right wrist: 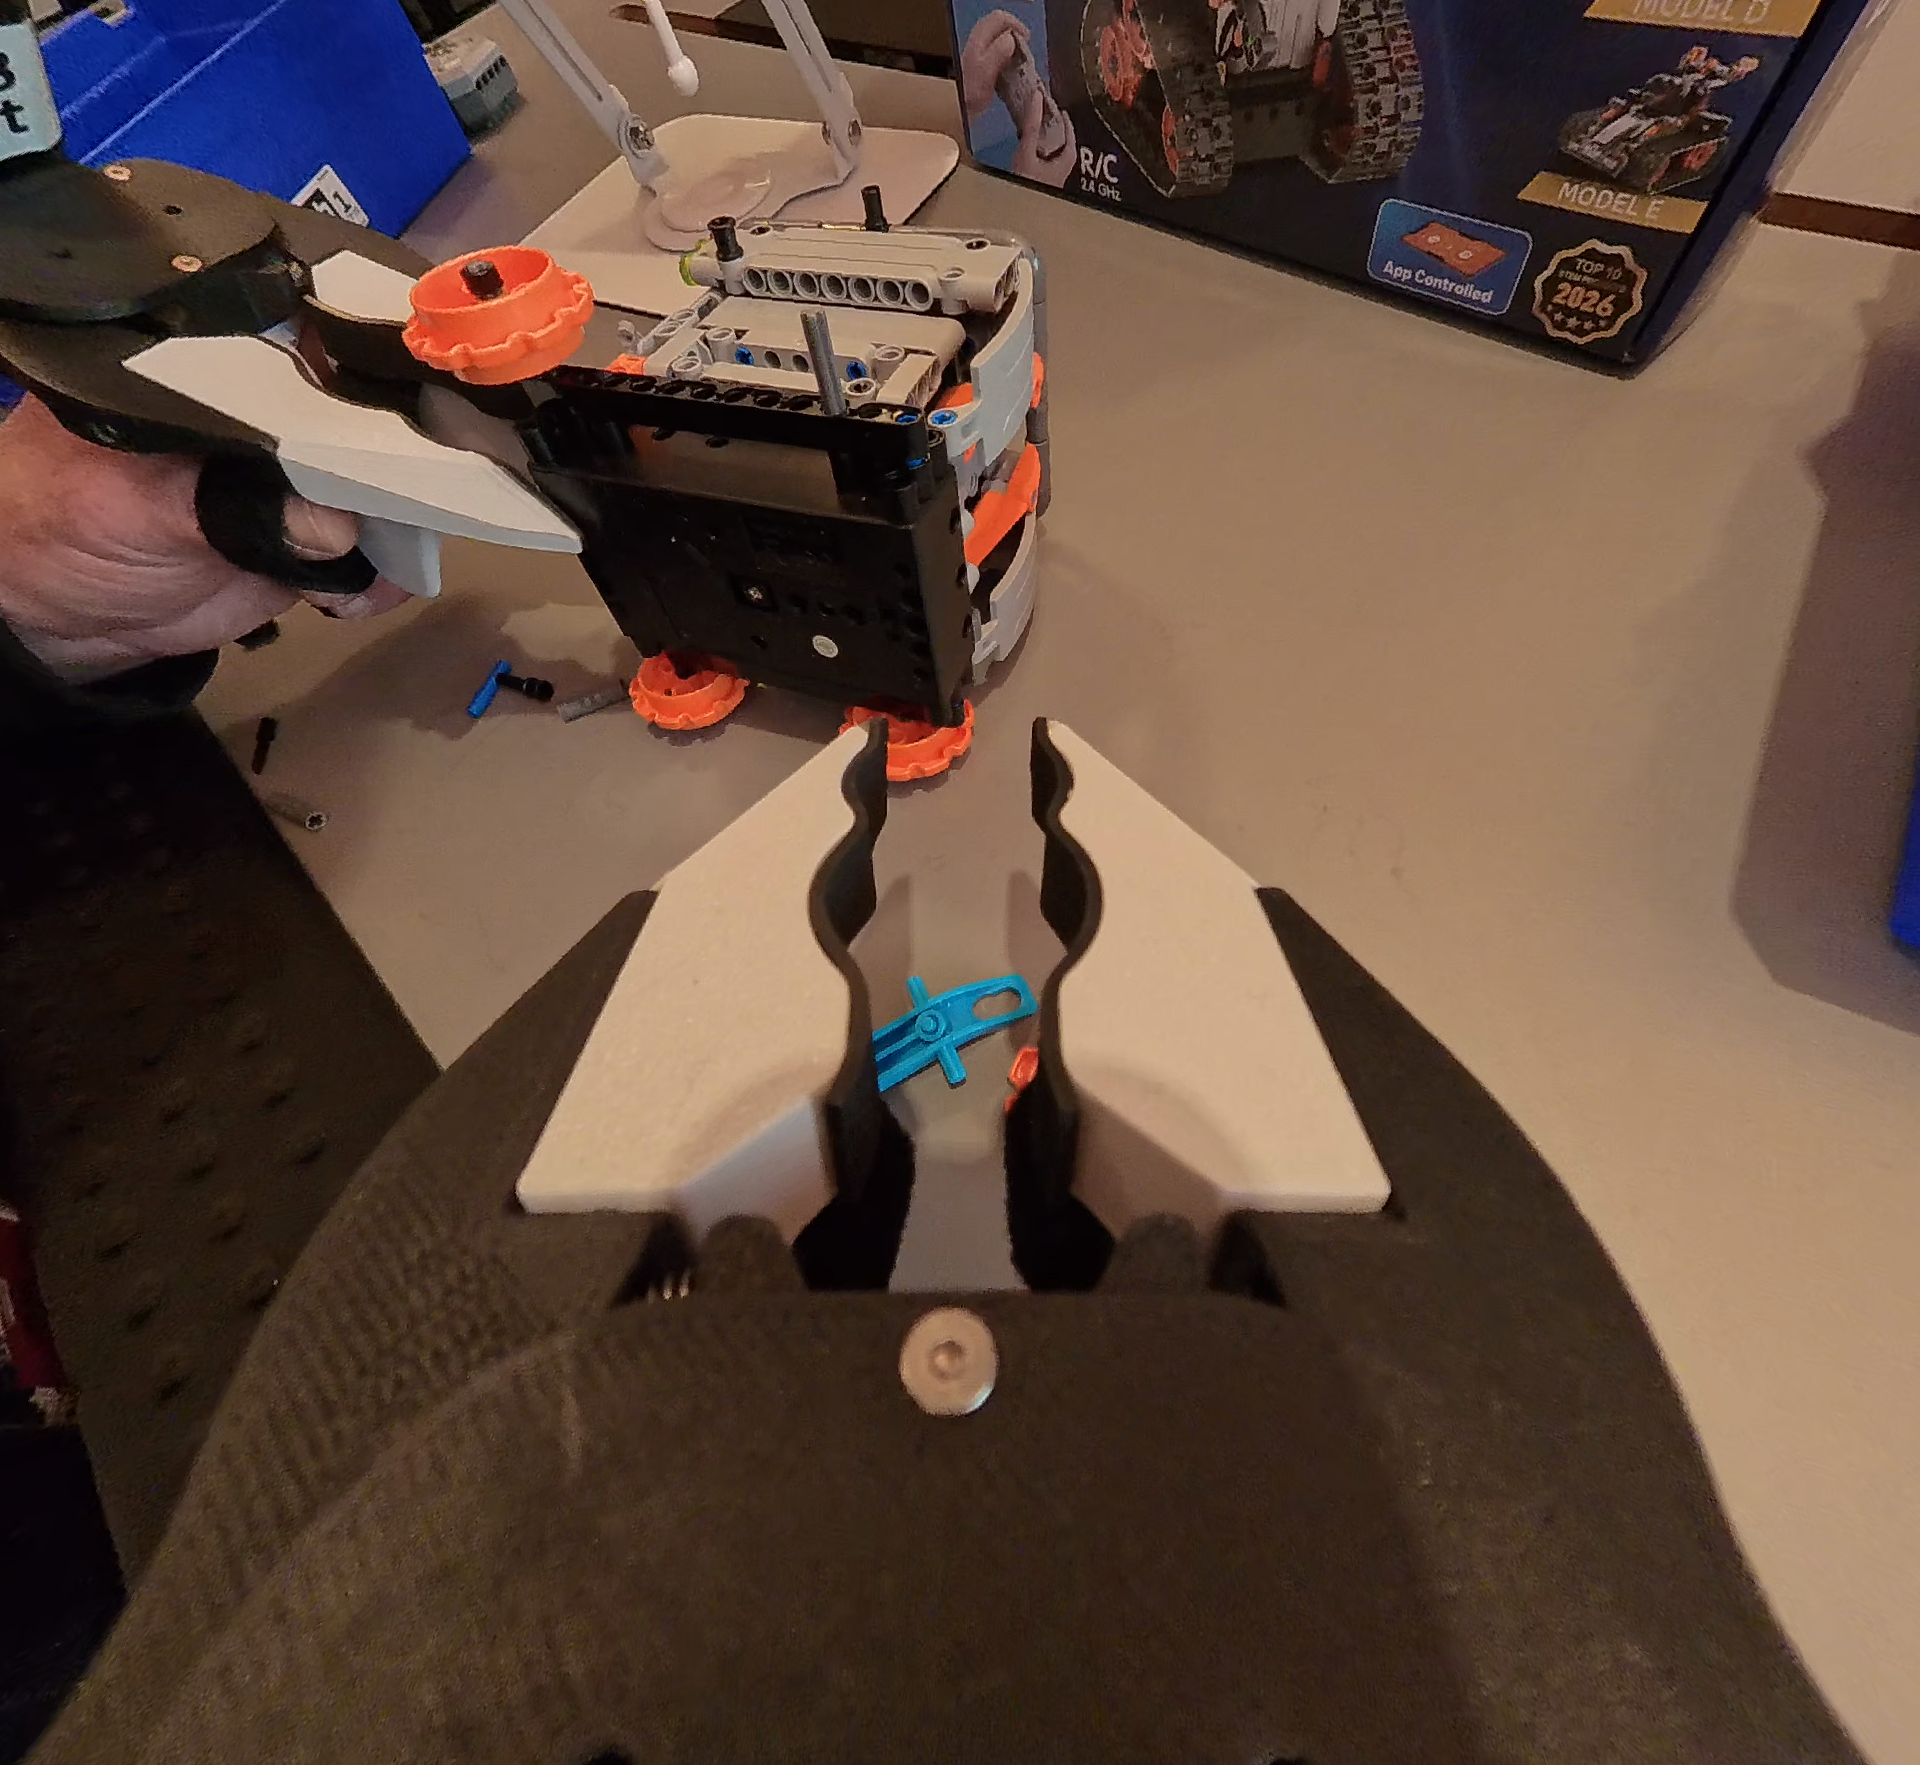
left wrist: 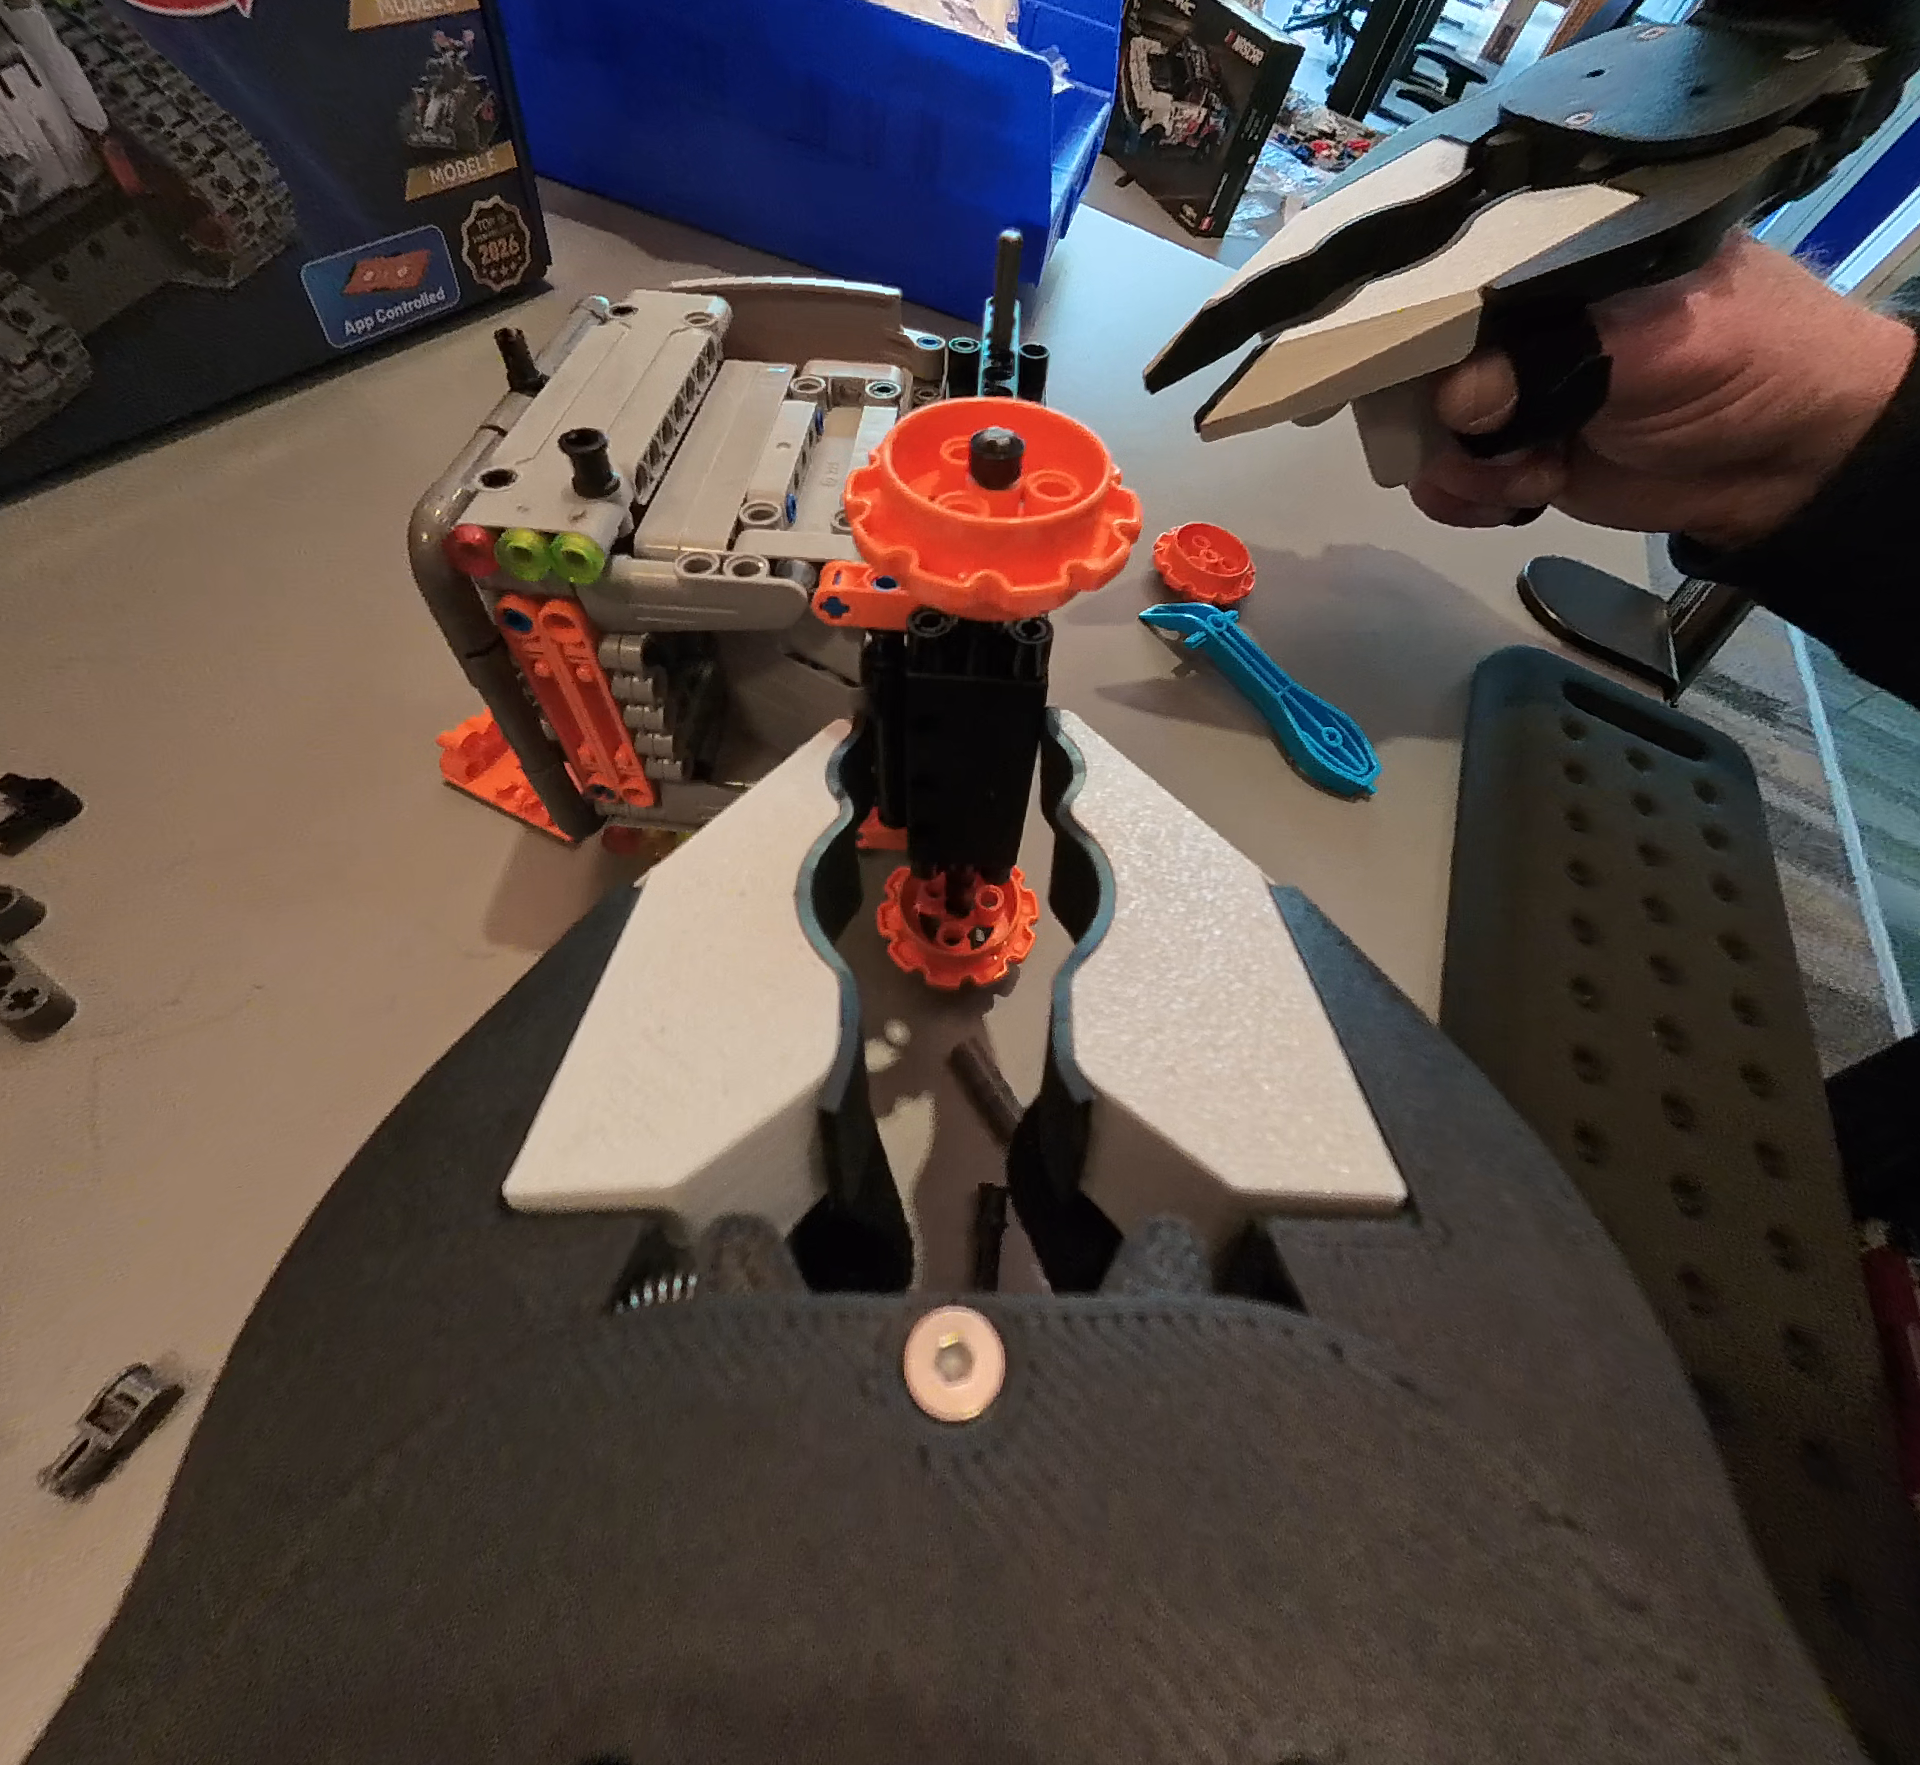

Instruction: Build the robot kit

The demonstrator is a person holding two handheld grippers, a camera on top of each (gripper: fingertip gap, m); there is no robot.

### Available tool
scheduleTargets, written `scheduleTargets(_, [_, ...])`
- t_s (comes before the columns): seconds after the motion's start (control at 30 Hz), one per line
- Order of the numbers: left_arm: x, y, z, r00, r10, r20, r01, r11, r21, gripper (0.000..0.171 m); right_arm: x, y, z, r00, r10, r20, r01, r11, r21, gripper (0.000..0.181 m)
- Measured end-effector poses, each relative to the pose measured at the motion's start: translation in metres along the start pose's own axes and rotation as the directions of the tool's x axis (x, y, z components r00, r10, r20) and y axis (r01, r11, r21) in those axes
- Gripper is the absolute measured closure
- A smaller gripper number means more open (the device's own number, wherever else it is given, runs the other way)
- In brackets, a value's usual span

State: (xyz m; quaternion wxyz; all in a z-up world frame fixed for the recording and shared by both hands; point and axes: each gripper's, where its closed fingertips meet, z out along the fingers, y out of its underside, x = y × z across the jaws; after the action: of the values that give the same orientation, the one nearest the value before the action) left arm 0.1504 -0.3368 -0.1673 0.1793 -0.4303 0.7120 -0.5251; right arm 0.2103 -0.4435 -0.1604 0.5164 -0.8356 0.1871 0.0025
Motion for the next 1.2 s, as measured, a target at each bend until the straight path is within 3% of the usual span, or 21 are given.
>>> scheduleTargets(0.2, [-0.004, -0.001, -0.024, 1.000, 0.010, 0.006, -0.010, 1.000, -0.009, 0.133, -0.004, -0.006, -0.006, 1.000, -0.020, 0.006, 0.020, 1.000, 0.020, 0.156])
scheduleTargets(0.53, [-0.070, 0.042, -0.143, 0.968, 0.022, 0.250, 0.031, 0.978, -0.204, 0.140, -0.042, -0.013, -0.001, 0.988, -0.120, 0.099, 0.118, 0.993, 0.027, 0.158])
scheduleTargets(0.67, [-0.053, 0.060, -0.143, 0.982, 0.019, 0.188, 0.032, 0.965, -0.261, 0.140, -0.056, -0.002, 0.004, 0.978, -0.157, 0.135, 0.162, 0.986, -0.026, 0.159])
scheduleTargets(0.83, [-0.027, 0.086, -0.123, 0.987, 0.120, 0.106, -0.069, 0.914, -0.399, 0.140, -0.079, 0.001, 0.009, 0.968, -0.156, 0.197, 0.166, 0.986, -0.033, 0.159])
scheduleTargets(1.07, [-0.042, 0.113, -0.183, 0.974, 0.105, 0.202, 0.013, 0.862, -0.507, 0.140, -0.120, 0.018, 0.024, 0.934, -0.192, 0.301, 0.222, 0.973, -0.070, 0.159])
scheduleTargets(1.2, [-0.041, 0.130, -0.203, 0.969, 0.089, 0.232, 0.051, 0.843, -0.536, 0.140, -0.143, 0.024, 0.038, 0.913, -0.195, 0.358, 0.238, 0.968, -0.080, 0.159])
